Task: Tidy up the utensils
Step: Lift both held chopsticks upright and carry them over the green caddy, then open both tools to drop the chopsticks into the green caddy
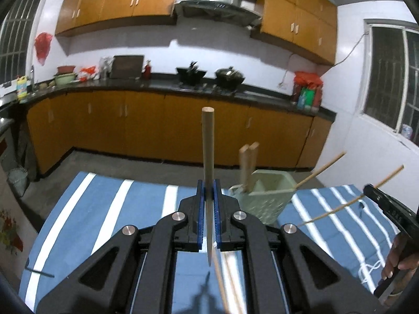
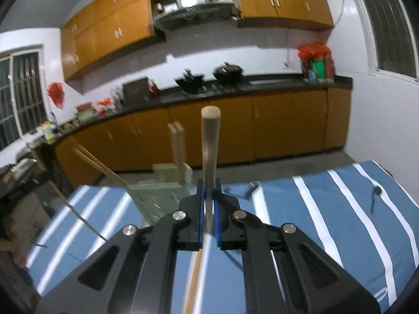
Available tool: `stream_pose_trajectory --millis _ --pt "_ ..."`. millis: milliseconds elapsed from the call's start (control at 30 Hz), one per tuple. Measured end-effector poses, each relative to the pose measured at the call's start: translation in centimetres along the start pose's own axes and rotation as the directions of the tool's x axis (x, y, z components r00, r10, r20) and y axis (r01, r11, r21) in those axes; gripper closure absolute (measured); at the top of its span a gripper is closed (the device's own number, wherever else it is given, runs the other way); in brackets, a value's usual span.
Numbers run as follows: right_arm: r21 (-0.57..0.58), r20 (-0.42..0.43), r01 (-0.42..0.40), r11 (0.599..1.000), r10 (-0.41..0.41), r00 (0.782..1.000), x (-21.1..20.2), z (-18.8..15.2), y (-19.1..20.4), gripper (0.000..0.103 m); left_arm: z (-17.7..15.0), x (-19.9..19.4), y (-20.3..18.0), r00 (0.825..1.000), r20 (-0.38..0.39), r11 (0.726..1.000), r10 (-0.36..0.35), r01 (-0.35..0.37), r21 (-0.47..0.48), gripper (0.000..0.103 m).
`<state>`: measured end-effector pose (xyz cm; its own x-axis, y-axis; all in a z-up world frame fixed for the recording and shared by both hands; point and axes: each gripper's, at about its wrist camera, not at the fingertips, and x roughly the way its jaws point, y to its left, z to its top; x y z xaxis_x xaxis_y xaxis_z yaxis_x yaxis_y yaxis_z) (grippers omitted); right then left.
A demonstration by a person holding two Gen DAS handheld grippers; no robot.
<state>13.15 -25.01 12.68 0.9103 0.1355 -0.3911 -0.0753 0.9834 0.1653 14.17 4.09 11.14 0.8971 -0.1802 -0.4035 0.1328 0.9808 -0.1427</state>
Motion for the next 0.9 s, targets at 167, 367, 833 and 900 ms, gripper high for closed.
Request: stream_pose_trajectory --millis 167,367,833,900 --pt "-0.005 0.086 -0.099 0.995 0.099 0.991 -2.2 3.3 1.6 0.095 2.1 -0.9 -2.3 0.996 0.076 0.998 -0.054 0.053 0.016 0.096" --pt "-0.042 0.143 -0.12 0.992 0.125 0.982 -2.4 6.0 3.4 0.095 5.0 -1.0 -4.7 0.975 0.209 0.998 -0.07 0.069 0.012 0.096" --pt "-0.082 -0.025 -0.077 0.994 0.075 0.997 6.4 5.5 5.2 0.095 4.5 5.3 -5.6 0.978 0.208 0.999 -0.029 0.038 -0.038 0.096" --pt "-0.087 -0.046 -0.07 0.994 0.066 0.997 7.3 5.2 5.2 0.095 4.0 6.2 -5.5 0.984 0.178 0.998 -0.033 0.041 -0.039 0.096"
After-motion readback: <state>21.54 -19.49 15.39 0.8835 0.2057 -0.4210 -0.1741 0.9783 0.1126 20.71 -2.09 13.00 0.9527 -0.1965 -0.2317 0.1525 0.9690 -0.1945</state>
